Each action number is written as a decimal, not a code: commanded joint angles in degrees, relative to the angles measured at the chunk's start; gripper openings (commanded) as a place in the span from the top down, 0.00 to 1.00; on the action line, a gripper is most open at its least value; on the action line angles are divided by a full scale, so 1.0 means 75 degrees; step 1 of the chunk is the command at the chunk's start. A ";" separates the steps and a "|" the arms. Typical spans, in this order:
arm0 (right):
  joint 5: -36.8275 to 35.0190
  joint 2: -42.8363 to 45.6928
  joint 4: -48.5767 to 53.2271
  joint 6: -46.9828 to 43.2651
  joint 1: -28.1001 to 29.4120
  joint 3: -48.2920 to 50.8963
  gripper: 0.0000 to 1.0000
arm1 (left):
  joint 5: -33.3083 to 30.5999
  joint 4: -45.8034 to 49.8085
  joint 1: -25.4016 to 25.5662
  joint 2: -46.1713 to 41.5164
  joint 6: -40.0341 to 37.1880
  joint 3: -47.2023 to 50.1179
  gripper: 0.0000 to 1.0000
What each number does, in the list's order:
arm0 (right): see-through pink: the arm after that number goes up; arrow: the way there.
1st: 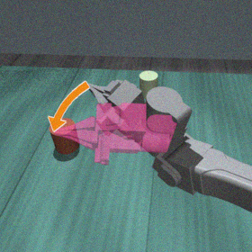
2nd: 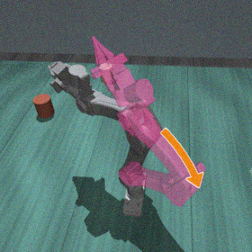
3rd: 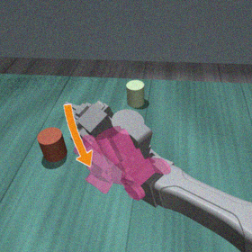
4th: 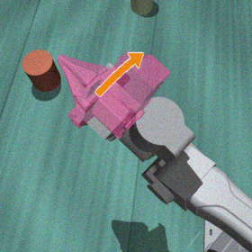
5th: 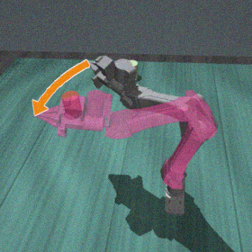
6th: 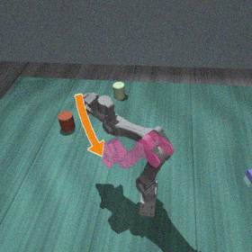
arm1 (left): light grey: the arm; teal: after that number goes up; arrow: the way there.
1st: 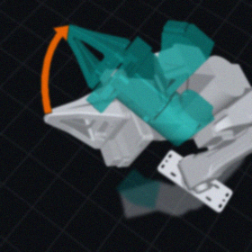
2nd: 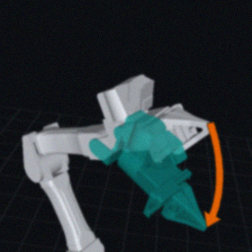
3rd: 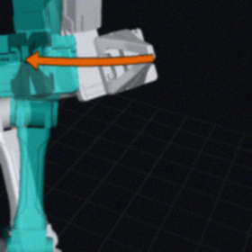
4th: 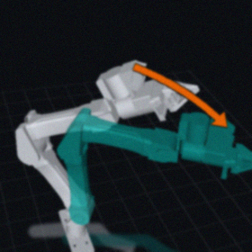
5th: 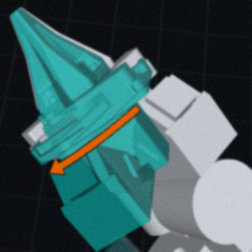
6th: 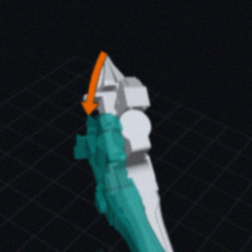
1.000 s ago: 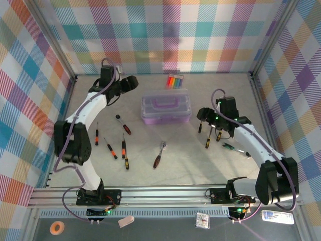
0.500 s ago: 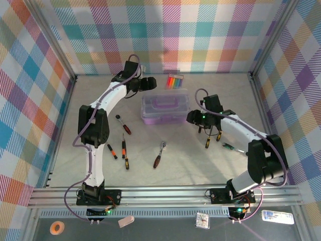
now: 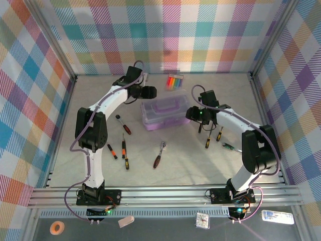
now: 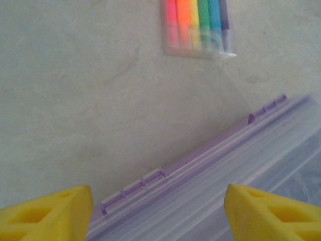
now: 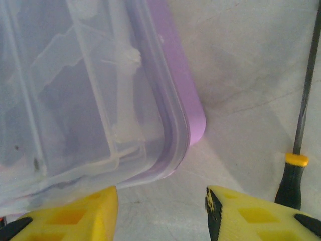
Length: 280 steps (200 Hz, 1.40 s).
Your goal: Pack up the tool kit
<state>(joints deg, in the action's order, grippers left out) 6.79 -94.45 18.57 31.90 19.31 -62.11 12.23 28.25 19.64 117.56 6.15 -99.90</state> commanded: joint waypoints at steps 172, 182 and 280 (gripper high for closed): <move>0.1652 -0.3156 0.1874 -0.0524 0.0576 -0.4844 0.43 | 0.0918 -0.0441 0.0792 -0.1877 0.1553 0.2290 0.32; 0.1591 -0.3155 0.1994 -0.0628 0.0566 -0.4967 0.42 | 0.0976 -0.0461 0.0801 -0.1916 0.1592 0.2281 0.31; 0.1175 -0.1263 0.1173 -0.0727 0.0368 -0.2969 0.31 | -0.1809 0.2084 0.0798 -0.1648 0.1318 -0.0039 0.22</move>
<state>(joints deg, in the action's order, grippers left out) 14.46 -110.41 31.57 26.46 22.11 -90.43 3.90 38.33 25.39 104.62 16.88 -98.85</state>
